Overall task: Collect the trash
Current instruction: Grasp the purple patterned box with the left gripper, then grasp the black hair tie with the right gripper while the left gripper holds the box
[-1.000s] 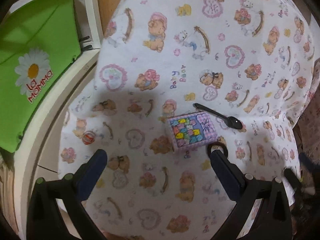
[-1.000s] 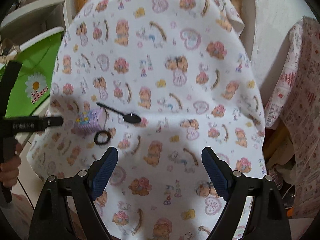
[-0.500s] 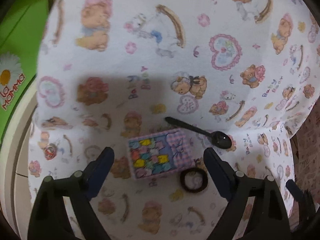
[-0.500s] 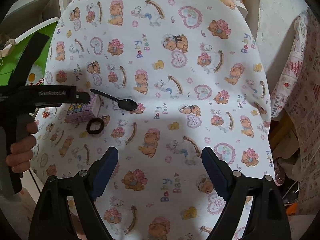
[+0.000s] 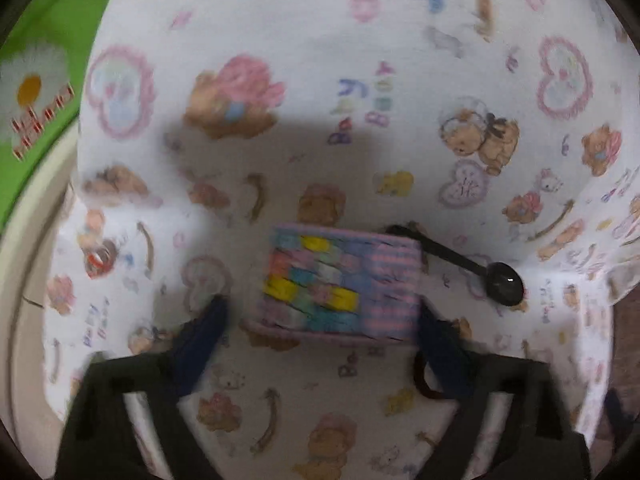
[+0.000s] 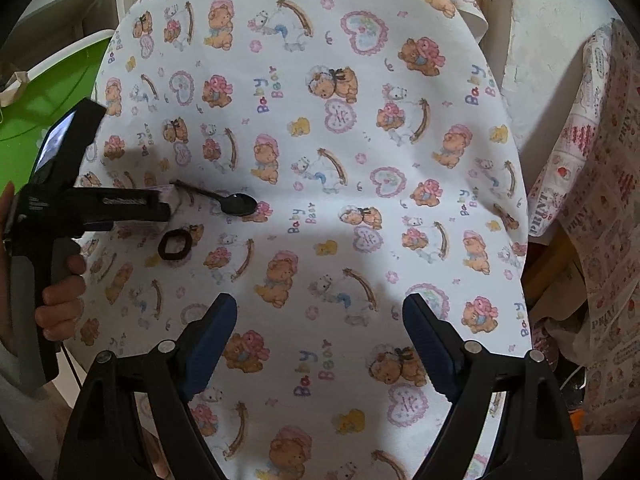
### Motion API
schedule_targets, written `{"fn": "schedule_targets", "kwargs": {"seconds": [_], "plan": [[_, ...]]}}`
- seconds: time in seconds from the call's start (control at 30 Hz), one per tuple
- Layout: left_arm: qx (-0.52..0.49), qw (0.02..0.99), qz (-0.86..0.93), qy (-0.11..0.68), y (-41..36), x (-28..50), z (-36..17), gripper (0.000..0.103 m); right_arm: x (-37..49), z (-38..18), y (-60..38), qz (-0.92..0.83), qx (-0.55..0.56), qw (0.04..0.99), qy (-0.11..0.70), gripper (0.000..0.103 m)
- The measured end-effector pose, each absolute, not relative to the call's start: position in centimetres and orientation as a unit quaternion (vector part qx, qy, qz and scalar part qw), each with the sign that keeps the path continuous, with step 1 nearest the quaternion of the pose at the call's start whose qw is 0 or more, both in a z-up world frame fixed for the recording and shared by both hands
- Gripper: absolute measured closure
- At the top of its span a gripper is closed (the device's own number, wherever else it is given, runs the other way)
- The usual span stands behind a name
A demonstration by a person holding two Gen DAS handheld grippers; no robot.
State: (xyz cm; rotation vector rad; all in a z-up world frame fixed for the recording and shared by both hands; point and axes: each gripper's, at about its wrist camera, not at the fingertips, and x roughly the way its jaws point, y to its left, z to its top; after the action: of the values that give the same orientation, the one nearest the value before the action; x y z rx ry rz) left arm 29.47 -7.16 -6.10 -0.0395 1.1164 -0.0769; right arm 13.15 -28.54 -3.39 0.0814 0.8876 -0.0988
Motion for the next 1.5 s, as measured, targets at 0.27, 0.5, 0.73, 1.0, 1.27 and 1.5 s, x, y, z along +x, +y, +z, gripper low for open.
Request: {"fn": "schedule_targets", "kwargs": {"seconds": [0.27, 0.5, 0.73, 1.0, 1.27, 1.5], "plan": [[-0.012, 0.875, -0.066, 0.480, -4.8, 26.4, -1.7, 0.033, 12.9, -2.8, -27.7, -0.035, 0.036, 0.905, 0.422, 0.021], [-0.030, 0.912, -0.079, 0.401, -0.5, 23.3, 5.1, 0.033, 13.1, -2.8, -26.5, -0.018, 0.052, 0.906, 0.420, 0.021], [-0.025, 0.902, -0.089, 0.421, 1.6, 22.4, 5.0, 0.033, 13.4, -3.2, -23.2, 0.011, 0.020, 0.908, 0.419, 0.021], [-0.025, 0.883, -0.076, 0.463, 1.5, 23.3, 1.2, 0.033, 16.0, -3.3, -20.4, 0.077, 0.050, 0.901, 0.424, 0.021], [-0.062, 0.893, -0.103, 0.434, 4.5, 23.0, 4.4, 0.033, 18.8, -4.4, -18.3, 0.070, -0.009, 0.903, 0.424, 0.035], [-0.099, 0.881, -0.100, 0.452, 7.6, 24.7, 4.3, 0.033, 20.1, -6.0, -17.5, 0.071, -0.021, 0.894, 0.441, 0.043]]}}
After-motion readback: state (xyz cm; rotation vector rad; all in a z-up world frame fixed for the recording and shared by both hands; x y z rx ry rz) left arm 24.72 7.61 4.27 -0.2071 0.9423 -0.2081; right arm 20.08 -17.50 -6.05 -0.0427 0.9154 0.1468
